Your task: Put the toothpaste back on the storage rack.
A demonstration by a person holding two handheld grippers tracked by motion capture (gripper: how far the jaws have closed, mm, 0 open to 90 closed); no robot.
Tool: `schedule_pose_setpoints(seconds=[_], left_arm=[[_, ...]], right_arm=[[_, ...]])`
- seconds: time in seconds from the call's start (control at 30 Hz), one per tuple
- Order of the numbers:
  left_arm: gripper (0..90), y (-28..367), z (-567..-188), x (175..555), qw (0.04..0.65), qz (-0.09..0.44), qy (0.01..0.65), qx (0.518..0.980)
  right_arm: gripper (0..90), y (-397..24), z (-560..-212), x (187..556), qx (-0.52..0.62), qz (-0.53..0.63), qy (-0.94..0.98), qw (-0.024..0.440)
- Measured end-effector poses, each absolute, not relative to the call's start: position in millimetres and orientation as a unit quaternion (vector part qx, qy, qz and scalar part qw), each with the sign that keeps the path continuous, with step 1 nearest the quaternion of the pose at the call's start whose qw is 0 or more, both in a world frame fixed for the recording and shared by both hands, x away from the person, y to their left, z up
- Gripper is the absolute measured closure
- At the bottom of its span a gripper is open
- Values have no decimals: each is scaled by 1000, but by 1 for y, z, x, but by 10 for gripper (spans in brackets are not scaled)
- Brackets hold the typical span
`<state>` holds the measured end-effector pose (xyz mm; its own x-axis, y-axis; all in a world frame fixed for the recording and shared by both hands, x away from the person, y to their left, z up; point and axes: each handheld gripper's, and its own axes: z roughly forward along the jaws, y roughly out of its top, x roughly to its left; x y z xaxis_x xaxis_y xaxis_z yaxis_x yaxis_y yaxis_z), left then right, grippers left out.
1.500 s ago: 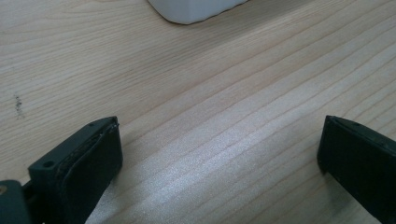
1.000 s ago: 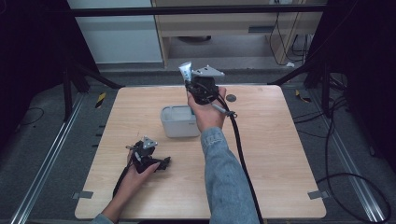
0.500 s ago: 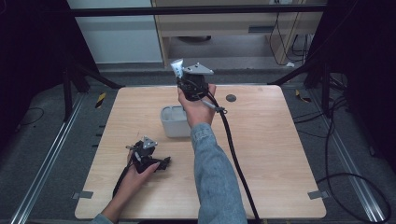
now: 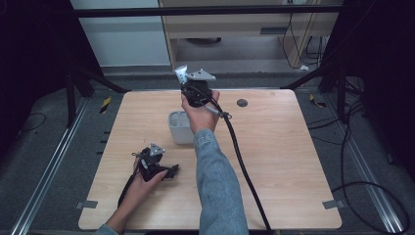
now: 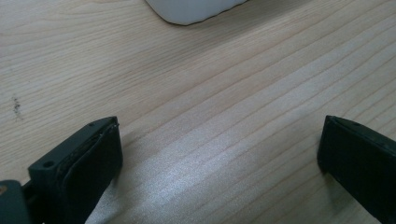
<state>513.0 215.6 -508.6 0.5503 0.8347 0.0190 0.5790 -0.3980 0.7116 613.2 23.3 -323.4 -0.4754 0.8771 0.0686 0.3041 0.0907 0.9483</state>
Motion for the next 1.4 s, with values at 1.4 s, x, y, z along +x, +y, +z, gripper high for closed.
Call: schedule_pose_setpoints(seconds=[1.4], left_arm=[[0, 215, -509, 514, 335, 189, 432, 815]], right_arm=[[790, 37, -368, 612, 434, 496, 695, 288]])
